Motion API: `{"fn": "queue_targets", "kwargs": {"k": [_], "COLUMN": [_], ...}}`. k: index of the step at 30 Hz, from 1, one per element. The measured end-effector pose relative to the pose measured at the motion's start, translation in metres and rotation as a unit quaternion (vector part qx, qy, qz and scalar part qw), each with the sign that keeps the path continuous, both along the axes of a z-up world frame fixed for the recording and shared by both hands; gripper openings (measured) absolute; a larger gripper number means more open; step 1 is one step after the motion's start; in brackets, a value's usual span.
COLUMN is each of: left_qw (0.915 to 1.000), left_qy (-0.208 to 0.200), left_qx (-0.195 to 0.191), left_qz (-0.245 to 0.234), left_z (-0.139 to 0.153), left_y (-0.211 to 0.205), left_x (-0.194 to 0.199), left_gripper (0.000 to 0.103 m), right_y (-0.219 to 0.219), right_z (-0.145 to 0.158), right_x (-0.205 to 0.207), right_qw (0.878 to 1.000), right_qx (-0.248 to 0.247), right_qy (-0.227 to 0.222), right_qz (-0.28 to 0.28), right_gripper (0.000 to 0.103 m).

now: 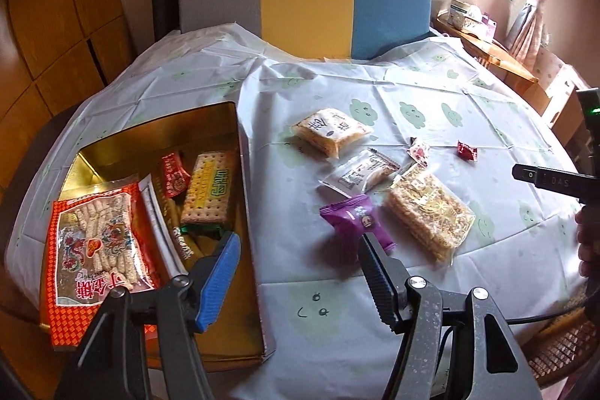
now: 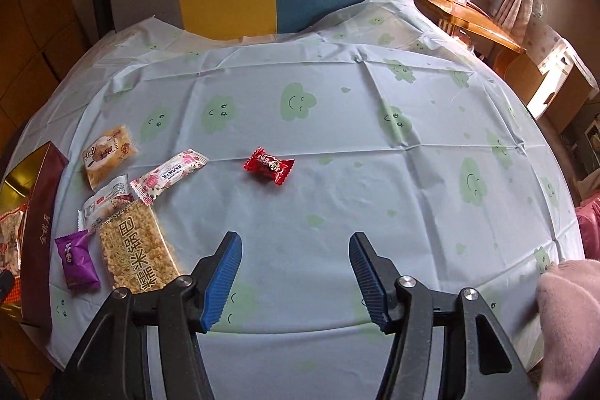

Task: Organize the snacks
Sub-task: 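Move the left tool to the gold-print rice-crust bag and grasp it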

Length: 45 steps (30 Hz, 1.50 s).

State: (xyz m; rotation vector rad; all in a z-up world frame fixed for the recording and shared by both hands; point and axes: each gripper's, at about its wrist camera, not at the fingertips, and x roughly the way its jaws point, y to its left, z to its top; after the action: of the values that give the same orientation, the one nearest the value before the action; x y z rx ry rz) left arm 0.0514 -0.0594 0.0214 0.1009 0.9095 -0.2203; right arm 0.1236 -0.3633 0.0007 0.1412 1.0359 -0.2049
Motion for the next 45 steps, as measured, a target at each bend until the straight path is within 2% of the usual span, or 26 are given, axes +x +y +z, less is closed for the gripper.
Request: {"fn": "queue_targets", "kwargs": {"k": [4, 6, 12, 20, 22, 24, 31, 34, 40, 45], "left_qw": [0.999, 0.9978, 0.9927, 0.9871, 0.9865, 0.986, 0.9806, 0.9807, 0.9817, 0.9808], "left_qy": [0.027, 0.042, 0.08, 0.118, 0.125, 0.132, 0.165, 0.166, 0.167, 0.173], "left_qx": [-0.022, -0.031, -0.047, -0.061, -0.057, -0.059, -0.083, -0.084, -0.07, -0.038], "left_qz": [-0.028, -0.04, -0.077, -0.089, -0.089, -0.083, -0.066, -0.06, -0.06, -0.082], "left_z": [-0.004, -0.008, -0.019, -0.036, -0.041, -0.045, -0.058, -0.059, -0.06, -0.062], "left_y": [-0.019, -0.029, -0.066, -0.101, -0.107, -0.109, -0.117, -0.123, -0.137, -0.154], "left_x": [0.007, 0.01, 0.018, 0.035, 0.04, 0.044, 0.058, 0.063, 0.074, 0.082], "left_gripper": [0.057, 0.049, 0.048, 0.049, 0.051, 0.061, 0.062, 0.067, 0.071, 0.076], "right_y": [0.0, 0.0, -0.004, -0.005, -0.005, -0.006, -0.005, -0.006, -0.007, -0.01], "right_z": [0.001, 0.001, 0.003, 0.005, 0.005, 0.005, 0.003, 0.002, 0.002, 0.002], "right_x": [0.0, 0.0, -0.001, -0.001, -0.001, -0.001, 0.0, 0.001, 0.0, 0.0], "right_qw": [1.0, 1.0, 1.0, 1.0, 0.999, 0.999, 0.999, 0.999, 0.999, 0.998], "right_qx": [0.001, 0.003, 0.011, 0.022, 0.025, 0.027, 0.035, 0.038, 0.046, 0.055], "right_qy": [-0.001, -0.003, -0.01, -0.017, -0.018, -0.019, -0.014, -0.012, -0.012, -0.015], "right_qz": [-0.003, -0.004, -0.01, -0.01, -0.011, -0.012, -0.011, -0.012, -0.013, -0.016], "right_gripper": [0.061, 0.061, 0.061, 0.061, 0.061, 0.061, 0.061, 0.061, 0.061, 0.061]}}
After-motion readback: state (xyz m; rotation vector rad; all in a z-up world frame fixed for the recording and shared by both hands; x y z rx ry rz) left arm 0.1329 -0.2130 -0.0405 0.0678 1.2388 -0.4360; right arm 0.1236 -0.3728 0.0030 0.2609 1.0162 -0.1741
